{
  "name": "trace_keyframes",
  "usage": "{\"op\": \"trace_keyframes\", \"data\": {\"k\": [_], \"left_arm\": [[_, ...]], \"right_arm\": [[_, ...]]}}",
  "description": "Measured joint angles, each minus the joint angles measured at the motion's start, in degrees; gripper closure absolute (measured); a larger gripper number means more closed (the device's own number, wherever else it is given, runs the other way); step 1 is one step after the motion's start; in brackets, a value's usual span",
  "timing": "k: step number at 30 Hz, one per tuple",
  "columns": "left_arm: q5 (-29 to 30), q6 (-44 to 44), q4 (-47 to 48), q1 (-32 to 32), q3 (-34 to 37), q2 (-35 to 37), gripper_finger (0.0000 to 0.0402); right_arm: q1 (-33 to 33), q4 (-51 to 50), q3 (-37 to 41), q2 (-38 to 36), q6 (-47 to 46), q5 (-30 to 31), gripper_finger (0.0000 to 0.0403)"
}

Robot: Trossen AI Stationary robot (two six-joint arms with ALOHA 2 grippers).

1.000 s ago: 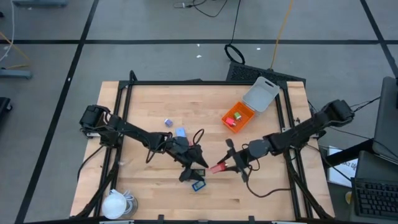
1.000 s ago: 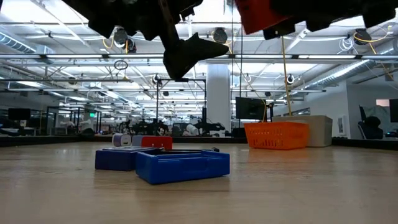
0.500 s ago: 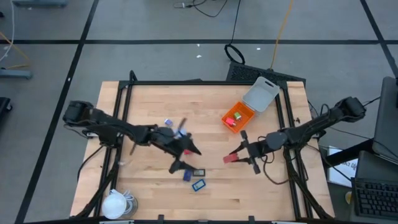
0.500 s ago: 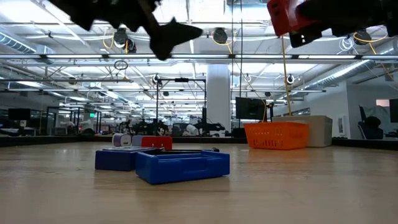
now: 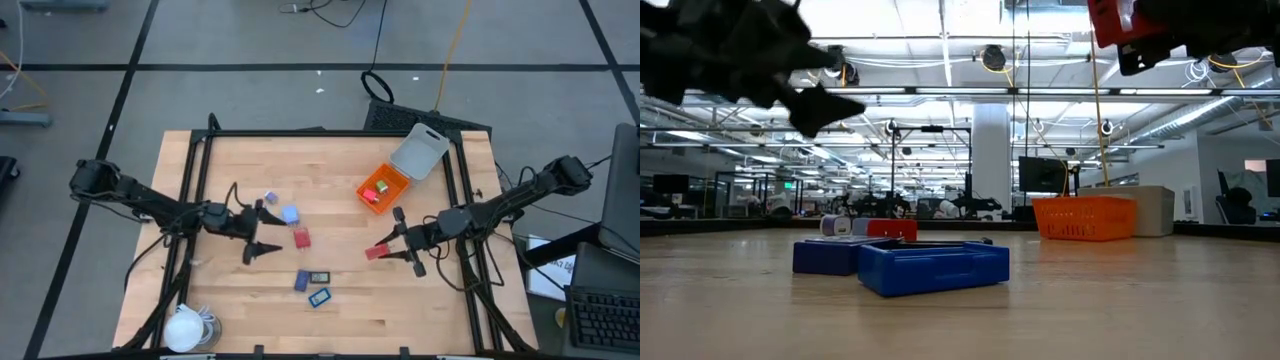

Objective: Pick & Place Office items
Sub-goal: Put the left red charger adapter into the orange bin

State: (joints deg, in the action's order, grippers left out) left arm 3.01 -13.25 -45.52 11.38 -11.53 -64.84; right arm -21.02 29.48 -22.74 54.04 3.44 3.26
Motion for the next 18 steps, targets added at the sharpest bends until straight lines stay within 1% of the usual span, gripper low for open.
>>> {"op": "trace_keyframes", "data": {"k": [2,5,7,9,12,15,18], "left_arm": [[2.22,-0.49,-0.62,0.0,2.41,0.99,0.0039],[7.16,-3.12,-2.28,-0.01,5.7,1.15,0.0039],[10.14,-4.44,-4.12,-0.11,6.82,1.2,0.0039],[11.85,-4.88,-4.63,-0.11,7.38,1.19,0.0039],[12.52,-4.61,-5.15,-0.11,7.39,1.2,0.0039],[12.52,-4.46,-5.57,-0.11,7.37,1.2,0.0039],[12.54,-4.47,-5.59,-0.11,7.37,1.19,0.0039]], "right_arm": [[0.0,-0.24,0.1,0.0,0.0,-0.02,0.0284],[0.01,0.25,0.11,0.05,-0.03,0.23,0.0284],[0.0,1.16,0.11,0.11,-0.98,2.2,0.0284],[0.02,1.91,0.11,0.03,-2.2,5.89,0.0284],[0.04,1.96,0.09,0.07,-1.79,10.33,0.0284],[0.95,1.03,-0.65,0.07,-0.77,12.12,0.0284],[2.84,-2.91,-2.81,0.07,-1.4,14.24,0.0284]]}}
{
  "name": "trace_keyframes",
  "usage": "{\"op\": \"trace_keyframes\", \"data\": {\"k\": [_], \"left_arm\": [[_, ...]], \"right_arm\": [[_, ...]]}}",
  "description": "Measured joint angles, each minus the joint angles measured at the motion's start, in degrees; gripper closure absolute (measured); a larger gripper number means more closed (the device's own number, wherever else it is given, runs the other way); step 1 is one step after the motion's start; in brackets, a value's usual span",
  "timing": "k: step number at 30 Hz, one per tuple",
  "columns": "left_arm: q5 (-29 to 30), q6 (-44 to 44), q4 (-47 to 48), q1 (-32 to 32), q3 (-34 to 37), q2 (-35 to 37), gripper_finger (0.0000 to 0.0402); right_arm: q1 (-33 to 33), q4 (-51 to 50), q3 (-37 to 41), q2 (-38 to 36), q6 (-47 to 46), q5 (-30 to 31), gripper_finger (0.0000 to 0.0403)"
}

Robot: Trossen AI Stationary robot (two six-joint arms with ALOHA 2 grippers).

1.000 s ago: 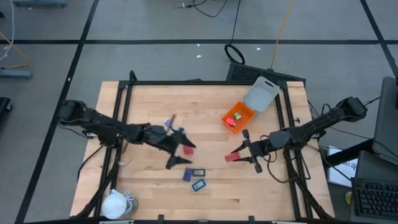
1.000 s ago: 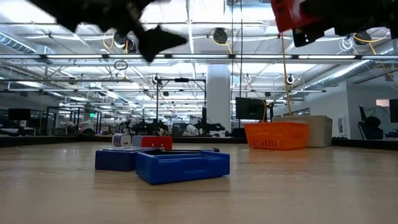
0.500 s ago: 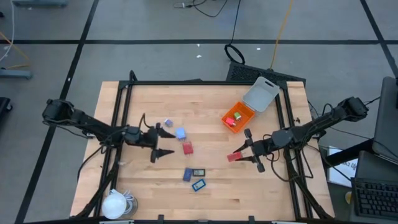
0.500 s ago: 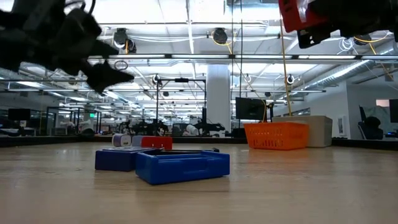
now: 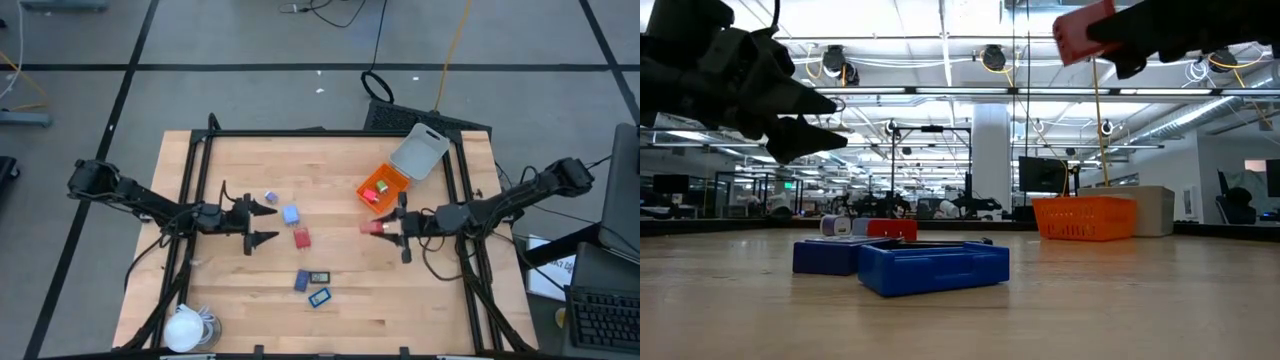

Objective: Pick & Place Office items
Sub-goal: Put the left red charger adapter into the orange bin

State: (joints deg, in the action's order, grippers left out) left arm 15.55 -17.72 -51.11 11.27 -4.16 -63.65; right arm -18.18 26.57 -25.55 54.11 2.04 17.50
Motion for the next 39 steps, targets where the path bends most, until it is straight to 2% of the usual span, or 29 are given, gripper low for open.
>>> {"op": "trace_keyframes", "data": {"k": [6,20,25,28,35,39], "left_arm": [[0.02,-0.01,-0.82,0.0,0.0,-0.01,0.0039],[0.99,-0.03,-3.44,0.0,-0.04,-0.01,0.0039],[1.66,1.86,-3.43,0.0,-0.07,-0.01,0.0039],[1.66,3.68,-3.41,0.0,-0.07,-0.01,0.0039],[2.73,10.91,-3.3,-0.56,-0.07,-0.01,0.0039],[3.12,12.7,-3.27,-1.93,-0.07,-0.01,0.0039]], "right_arm": [[4.83,-13.14,-5.09,0.0,-3.98,5.21,0.0284],[20.84,-25.39,-6.02,0.02,-10.71,4.72,0.0284],[27.08,-34.55,-9.39,0.85,-14.0,0.52,0.0284],[29.39,-39.27,-11.29,2.51,-14.88,0.17,0.0284],[33.62,-44.29,-14.49,8.82,-13.46,-5.52,0.0284],[35.61,-47.41,-16.83,12.58,-12.55,-5.68,0.0284]]}}
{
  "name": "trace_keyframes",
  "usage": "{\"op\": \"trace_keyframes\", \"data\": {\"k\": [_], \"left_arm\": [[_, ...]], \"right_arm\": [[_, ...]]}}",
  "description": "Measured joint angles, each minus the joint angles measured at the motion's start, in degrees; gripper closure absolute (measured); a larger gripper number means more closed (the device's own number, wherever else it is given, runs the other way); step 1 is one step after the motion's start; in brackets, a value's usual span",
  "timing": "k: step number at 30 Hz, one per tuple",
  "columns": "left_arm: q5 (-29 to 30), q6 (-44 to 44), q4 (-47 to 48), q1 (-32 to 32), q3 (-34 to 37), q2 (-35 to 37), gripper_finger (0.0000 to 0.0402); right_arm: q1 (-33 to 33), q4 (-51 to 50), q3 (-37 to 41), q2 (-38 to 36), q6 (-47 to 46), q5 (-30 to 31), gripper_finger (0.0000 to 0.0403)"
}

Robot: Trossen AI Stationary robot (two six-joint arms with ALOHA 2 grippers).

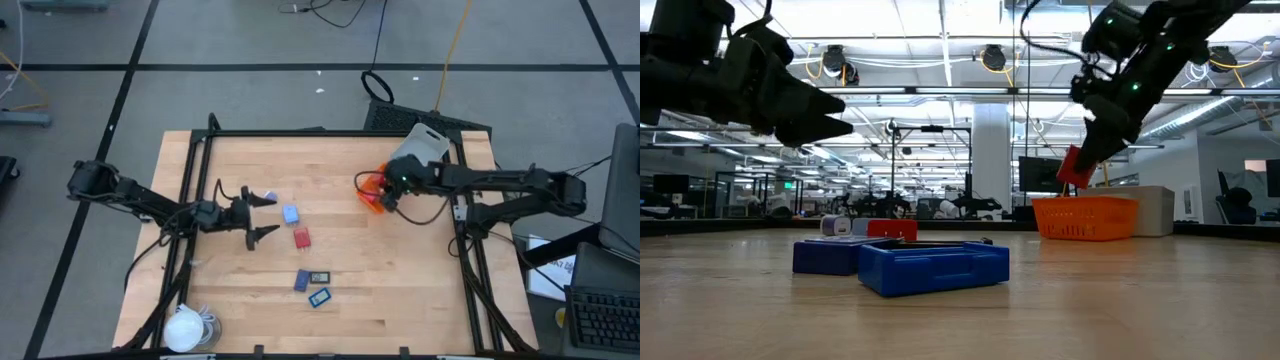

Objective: Pick & Place Office items
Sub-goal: Put the left red charger adapter into the orange bin

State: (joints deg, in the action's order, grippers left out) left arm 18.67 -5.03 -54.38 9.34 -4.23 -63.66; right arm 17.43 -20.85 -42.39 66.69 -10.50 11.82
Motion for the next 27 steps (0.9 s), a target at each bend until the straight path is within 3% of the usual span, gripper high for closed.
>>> {"op": "trace_keyframes", "data": {"k": [6,13,27], "left_arm": [[0.01,0.23,0.25,-2.16,0.0,0.0,0.0039],[-0.14,-2.56,0.34,-2.73,0.0,0.0,0.0039],[-0.34,-4.5,0.43,-2.73,-0.01,-0.02,0.0039]], "right_arm": [[4.66,-3.74,-1.73,3.6,-0.64,3.19,0.0284],[9.96,-4.32,-1.73,6.63,-0.37,-1.04,0.0284],[10.73,-4.35,-1.73,9.21,2.41,-2.95,0.0284]]}}
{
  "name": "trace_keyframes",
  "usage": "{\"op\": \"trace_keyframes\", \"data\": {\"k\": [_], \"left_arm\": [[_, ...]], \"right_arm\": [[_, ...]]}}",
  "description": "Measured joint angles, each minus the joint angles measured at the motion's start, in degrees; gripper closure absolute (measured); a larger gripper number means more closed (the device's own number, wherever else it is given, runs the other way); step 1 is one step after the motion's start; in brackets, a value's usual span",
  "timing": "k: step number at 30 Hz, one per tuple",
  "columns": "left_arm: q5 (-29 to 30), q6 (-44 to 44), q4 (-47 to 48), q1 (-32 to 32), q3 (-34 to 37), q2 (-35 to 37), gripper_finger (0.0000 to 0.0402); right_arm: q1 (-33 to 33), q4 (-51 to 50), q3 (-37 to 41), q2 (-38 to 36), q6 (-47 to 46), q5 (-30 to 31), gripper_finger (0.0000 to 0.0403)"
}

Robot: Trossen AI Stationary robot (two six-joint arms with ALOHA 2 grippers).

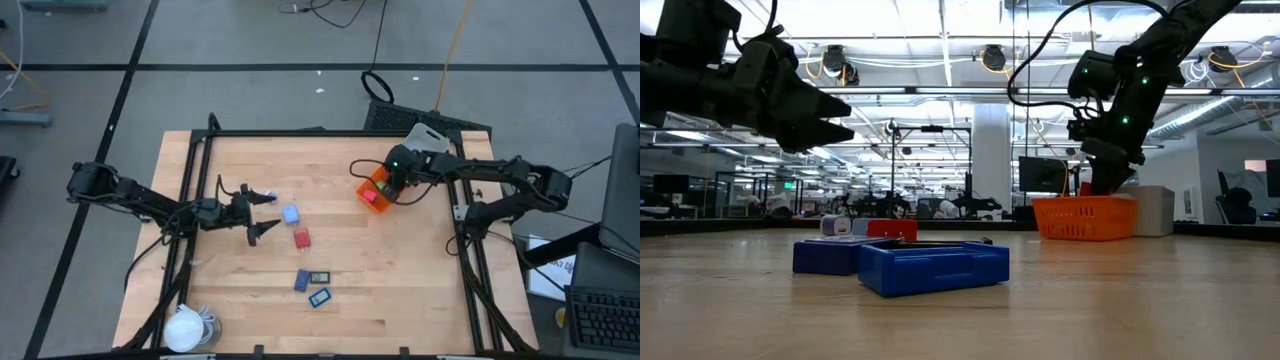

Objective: Pick & Place Office items
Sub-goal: Put the left red charger adapter into the orange bin

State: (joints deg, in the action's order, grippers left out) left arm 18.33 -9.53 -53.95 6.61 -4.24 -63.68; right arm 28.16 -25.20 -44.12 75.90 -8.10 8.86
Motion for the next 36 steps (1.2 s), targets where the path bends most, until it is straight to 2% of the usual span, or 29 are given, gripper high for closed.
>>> {"op": "trace_keyframes", "data": {"k": [27,36], "left_arm": [[0.02,0.34,-0.02,0.0,-0.02,0.0,0.0039],[0.02,0.34,-0.02,0.0,-0.02,0.0,0.0039]], "right_arm": [[-0.11,-1.93,1.92,0.02,0.42,-1.7,0.0283],[-0.11,-1.57,1.92,0.0,-0.16,-1.66,0.0241]]}}
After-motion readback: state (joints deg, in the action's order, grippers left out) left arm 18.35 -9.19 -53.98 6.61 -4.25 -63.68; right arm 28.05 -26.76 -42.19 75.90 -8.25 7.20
